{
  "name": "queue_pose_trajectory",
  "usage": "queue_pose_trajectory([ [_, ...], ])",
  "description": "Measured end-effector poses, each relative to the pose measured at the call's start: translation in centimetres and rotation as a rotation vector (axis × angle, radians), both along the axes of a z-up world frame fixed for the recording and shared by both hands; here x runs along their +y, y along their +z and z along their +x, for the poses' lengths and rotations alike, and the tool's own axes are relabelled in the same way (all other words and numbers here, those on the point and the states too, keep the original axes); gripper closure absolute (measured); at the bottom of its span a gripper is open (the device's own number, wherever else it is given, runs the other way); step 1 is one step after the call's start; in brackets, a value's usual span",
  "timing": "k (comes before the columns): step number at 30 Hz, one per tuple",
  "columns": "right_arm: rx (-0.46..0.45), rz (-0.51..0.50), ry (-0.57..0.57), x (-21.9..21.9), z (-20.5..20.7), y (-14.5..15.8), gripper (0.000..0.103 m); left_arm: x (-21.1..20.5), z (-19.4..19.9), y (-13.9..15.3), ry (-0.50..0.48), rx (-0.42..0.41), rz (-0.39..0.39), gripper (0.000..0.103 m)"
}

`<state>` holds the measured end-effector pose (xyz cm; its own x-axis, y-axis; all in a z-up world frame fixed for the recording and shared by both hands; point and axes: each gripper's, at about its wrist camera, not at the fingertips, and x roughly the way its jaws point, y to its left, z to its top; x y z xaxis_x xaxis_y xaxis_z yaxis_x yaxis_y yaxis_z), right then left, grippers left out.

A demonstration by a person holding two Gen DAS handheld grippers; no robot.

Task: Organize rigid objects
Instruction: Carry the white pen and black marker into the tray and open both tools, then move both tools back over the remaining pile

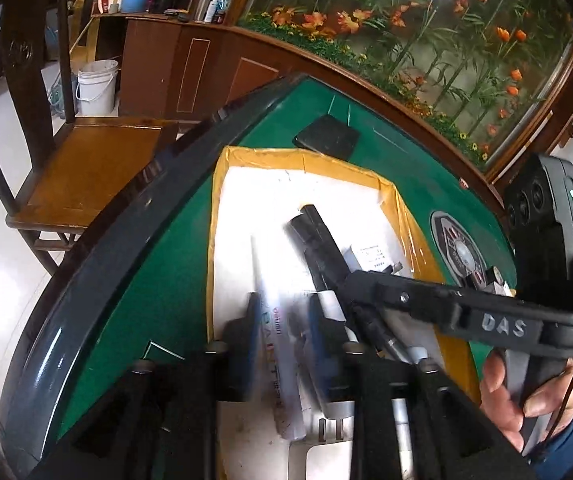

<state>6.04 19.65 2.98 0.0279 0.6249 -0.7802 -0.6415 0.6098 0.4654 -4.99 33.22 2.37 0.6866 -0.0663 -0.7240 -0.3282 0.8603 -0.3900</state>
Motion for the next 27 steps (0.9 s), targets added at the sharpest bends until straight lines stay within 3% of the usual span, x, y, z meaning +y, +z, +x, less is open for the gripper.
queue_pose_trajectory([
  [1, -0.009, 0.005, 0.007, -0.2, -0.2, 0.1, 0.069, 0.0, -0.1, 0.1, -0.007, -0.012, -0.008, 0.067],
  [3, -0.031, 0.021, 0.011, -1.1, -0.5, 0.6, 0.059, -0.2, -0.4, 0.2, -0.004, -0.016, -0.001, 0.065],
  [6, -0.086, 0.064, 0.022, -2.4, -1.2, 2.3, 0.058, -1.1, -0.9, 0.9, -0.012, -0.037, 0.033, 0.063],
  [10, -0.238, 0.11, -0.002, -5.5, -2.4, 5.7, 0.056, -3.3, -1.8, 2.8, -0.042, -0.108, 0.04, 0.058],
  [12, -0.235, 0.148, -0.02, -7.7, -2.4, 6.5, 0.047, -4.9, -2.1, 3.8, -0.067, -0.142, 0.058, 0.056],
  [17, -0.133, 0.331, -0.102, -15.0, -1.2, 5.9, 0.044, -10.0, -1.7, 5.8, -0.18, -0.191, 0.098, 0.053],
  [20, -0.236, 0.361, -0.09, -19.1, -1.7, 6.2, 0.043, -13.1, -1.2, 6.6, -0.242, -0.203, 0.108, 0.045],
  [22, -0.281, 0.344, -0.083, -22.1, -1.8, 6.6, 0.03, -15.3, -0.8, 6.9, -0.286, -0.207, 0.109, 0.044],
  [25, -0.327, 0.299, -0.21, -28.2, -0.3, 6.8, 0.03, -18.3, -0.2, 6.8, -0.348, -0.203, 0.1, 0.041],
  [27, -0.296, 0.3, -0.336, -32.6, 1.6, 6.2, 0.03, -20.6, 0.3, 6.3, -0.398, -0.194, 0.079, 0.035],
])
